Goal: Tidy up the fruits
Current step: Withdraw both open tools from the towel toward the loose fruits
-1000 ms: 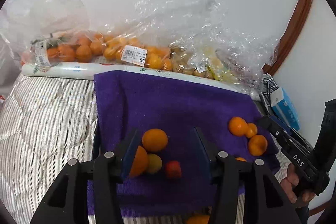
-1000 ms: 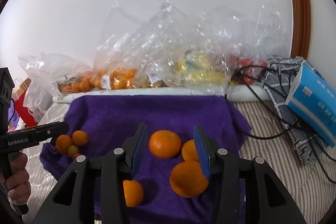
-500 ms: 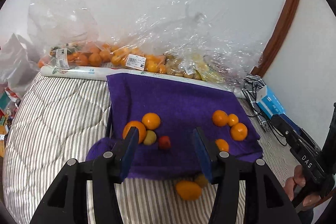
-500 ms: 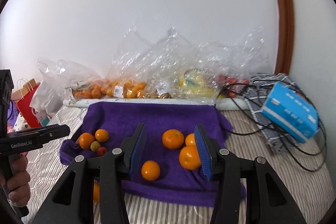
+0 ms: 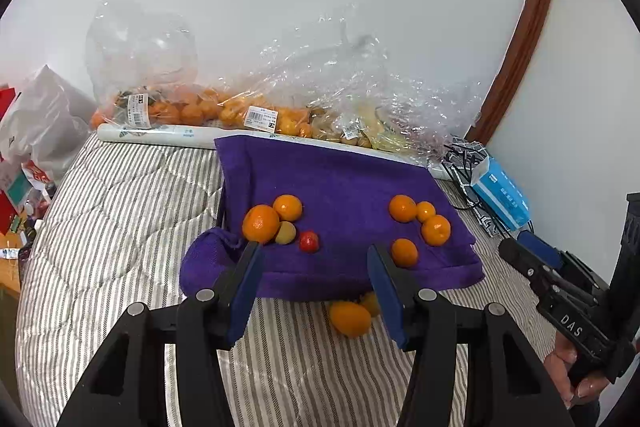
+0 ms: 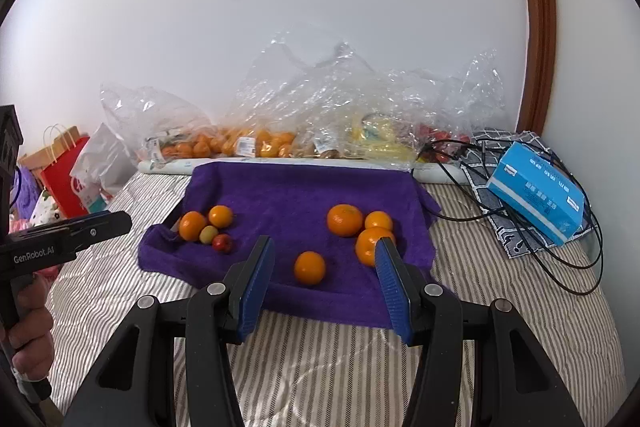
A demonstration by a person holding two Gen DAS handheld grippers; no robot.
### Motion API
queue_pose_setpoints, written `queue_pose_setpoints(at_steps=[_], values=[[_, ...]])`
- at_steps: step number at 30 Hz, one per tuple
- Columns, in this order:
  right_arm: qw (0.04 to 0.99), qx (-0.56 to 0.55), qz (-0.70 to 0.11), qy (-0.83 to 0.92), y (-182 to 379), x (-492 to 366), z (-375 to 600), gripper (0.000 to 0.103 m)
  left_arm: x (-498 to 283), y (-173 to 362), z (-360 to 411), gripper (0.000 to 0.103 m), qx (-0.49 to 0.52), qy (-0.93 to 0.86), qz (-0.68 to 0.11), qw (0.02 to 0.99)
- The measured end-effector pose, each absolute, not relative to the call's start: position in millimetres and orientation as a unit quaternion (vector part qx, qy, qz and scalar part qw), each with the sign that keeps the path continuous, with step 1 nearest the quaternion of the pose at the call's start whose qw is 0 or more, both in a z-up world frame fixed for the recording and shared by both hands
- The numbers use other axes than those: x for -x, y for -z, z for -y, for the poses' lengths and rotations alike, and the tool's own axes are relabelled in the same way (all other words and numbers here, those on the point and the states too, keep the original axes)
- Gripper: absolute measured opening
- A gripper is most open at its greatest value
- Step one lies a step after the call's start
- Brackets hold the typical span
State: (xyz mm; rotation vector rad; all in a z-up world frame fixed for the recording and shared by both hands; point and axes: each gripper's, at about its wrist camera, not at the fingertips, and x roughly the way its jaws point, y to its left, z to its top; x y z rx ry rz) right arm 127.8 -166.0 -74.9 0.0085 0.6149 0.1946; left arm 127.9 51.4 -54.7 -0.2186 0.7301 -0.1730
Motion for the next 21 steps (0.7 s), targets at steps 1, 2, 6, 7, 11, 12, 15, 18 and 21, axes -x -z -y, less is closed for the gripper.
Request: queue_pose_setpoints(at_steps=[1,2,6,7,11,12,15,18,21], values=[[0.948,-0.004,-0.303,-0.098,75,-127,165,0.052,-126,54,-52,0.051,0.108,0.085,-0.355,0.925],[0.948,-0.002,-0.302,-0.100,75,-125,163,0.052,-124,53,-53,0.051,0.109,0.085,-0.353,0.925],[0.947,0.000,-0.304,-0.107,78,-121,156,0.052,-120,53,-56,0.051,0.108,0.081,-0.351,0.926],[0.946,-0.002,-0.306,-0.110,80,-121,156,0.052,-119,54,-57,0.052,0.109,0.081,-0.352,0.926],[0.943,-0.004,-0.312,-0.116,84,-120,153,0.052,-119,56,-60,0.052,0.115,0.080,-0.354,0.925],[0.942,-0.002,-0.314,-0.117,85,-121,152,0.052,-120,57,-60,0.052,0.115,0.081,-0.356,0.924],[0.942,-0.002,-0.316,-0.117,87,-122,151,0.052,-119,55,-59,0.052,0.111,0.088,-0.353,0.925],[0.940,-0.008,-0.321,-0.118,91,-124,152,0.052,-119,56,-57,0.052,0.105,0.089,-0.353,0.925],[0.937,-0.010,-0.328,-0.120,96,-127,151,0.052,-121,59,-58,0.052,0.105,0.091,-0.358,0.923]])
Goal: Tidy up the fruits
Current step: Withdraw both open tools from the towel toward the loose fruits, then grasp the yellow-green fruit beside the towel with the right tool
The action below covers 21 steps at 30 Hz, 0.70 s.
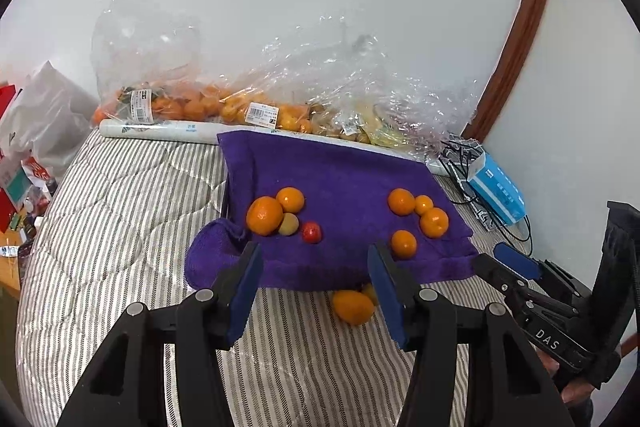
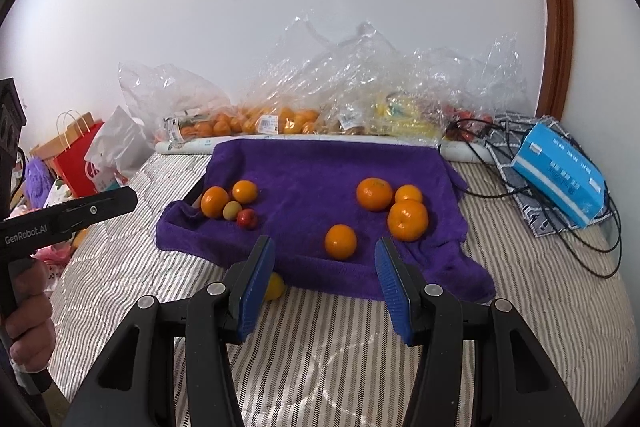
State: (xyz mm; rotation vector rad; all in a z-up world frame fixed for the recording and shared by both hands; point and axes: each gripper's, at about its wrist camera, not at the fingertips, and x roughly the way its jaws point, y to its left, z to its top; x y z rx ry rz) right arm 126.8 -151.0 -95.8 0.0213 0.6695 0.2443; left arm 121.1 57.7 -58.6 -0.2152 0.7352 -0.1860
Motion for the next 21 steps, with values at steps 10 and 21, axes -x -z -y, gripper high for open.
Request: queue_pose_setpoints(at_steps=[10,21], values=[[0.928,-0.010,-0.350,-0.128,117,-138,141,0.050,-131,72,-76,0.052,0.113,0.077,-0.372,0.918],[0.902,0.009,-0.396,-0.171,155,-151,102,0.032,-142,95,-101,0.052,0.133,0.066,-0.394,0.907]])
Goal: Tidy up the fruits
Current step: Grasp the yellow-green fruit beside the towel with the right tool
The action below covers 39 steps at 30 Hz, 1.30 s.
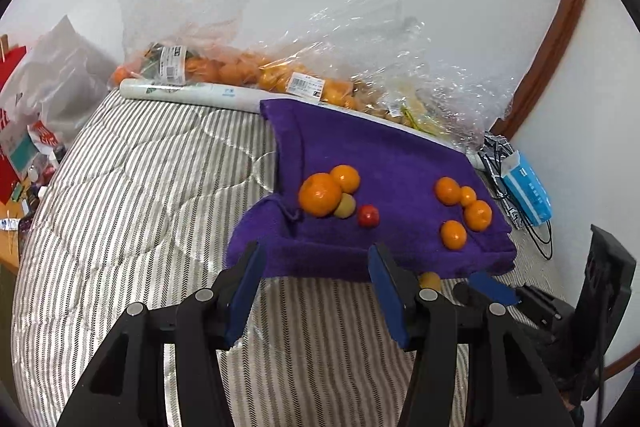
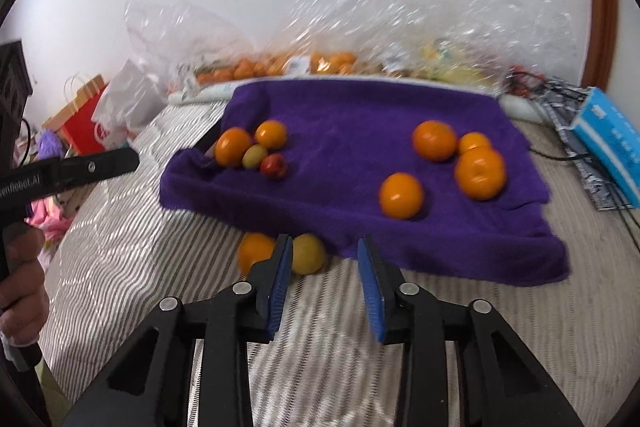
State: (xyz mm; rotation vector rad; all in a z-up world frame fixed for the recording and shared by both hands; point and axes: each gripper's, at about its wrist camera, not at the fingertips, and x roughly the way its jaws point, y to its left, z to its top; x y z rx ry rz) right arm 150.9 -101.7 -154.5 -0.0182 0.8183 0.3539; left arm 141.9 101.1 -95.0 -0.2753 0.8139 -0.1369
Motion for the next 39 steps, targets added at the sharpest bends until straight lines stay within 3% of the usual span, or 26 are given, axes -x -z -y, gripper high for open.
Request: queue_pose_setpoints(at_steps=[10,25,39], values=[[0.894,0.023,-0.414,-0.169,168,-162,89,0.026,-148,105,-116,0.052,0.153,0.066,-0.401,0.901],[0.887,0.029,-0.424,-0.179,181,-173,78,0.027,-148,108,-115,0.052,0.146,0.065,-0.407,0.899],[0.905,0.028,-0.395,-0.158,158,-150,113,0.027,-151,118,-76,0.052,0.127,0.097,-0.428,0.890]])
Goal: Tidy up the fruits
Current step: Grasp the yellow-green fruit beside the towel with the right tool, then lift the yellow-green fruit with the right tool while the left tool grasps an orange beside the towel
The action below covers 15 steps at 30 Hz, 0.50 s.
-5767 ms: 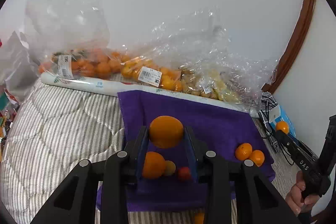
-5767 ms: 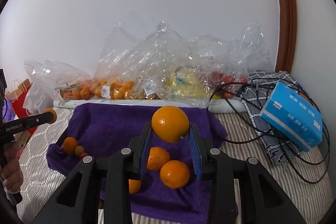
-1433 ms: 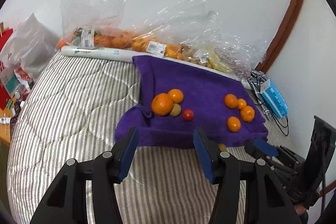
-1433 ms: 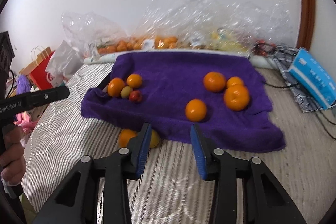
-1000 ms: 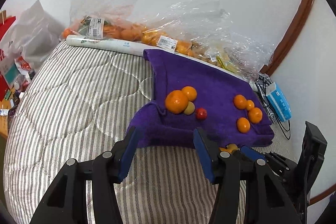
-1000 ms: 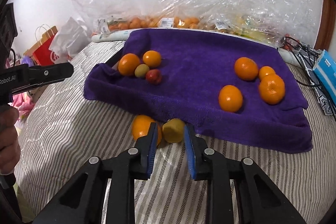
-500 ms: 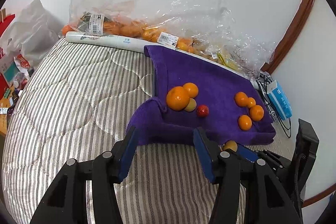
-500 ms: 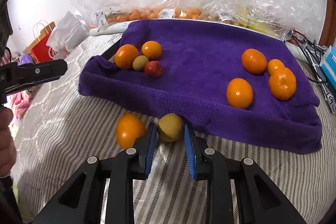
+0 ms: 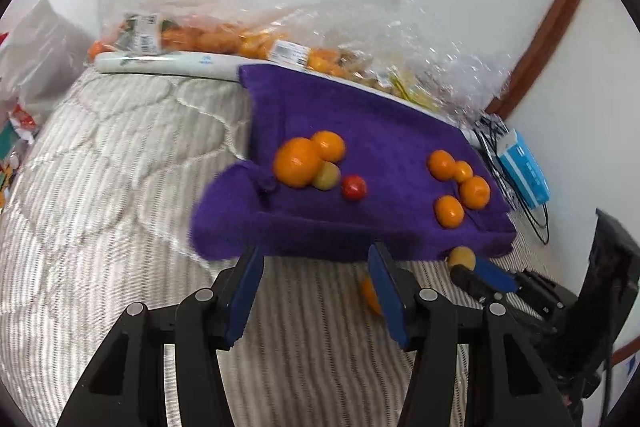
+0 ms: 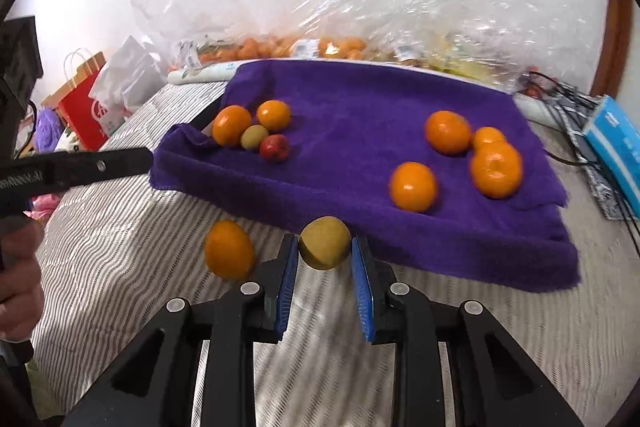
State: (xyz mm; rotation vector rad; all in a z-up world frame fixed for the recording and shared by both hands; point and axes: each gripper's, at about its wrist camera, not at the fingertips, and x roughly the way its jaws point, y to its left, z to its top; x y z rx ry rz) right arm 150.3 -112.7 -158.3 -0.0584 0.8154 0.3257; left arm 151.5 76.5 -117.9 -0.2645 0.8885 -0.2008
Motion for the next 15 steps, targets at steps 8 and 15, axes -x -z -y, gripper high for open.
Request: queue_pose_setpoints(at_steps=[8,15], values=[[0.915,0.022,-0.384,-0.119,149,-134,158,0.027,-151,134,-31,0.052,0.102,0.124,-0.453,0.877],[0.920,0.012,-0.380,-0.095,146,-122,189,0.027,-151,148,-8,0.051,0.089,0.127,-0.473,0.867]])
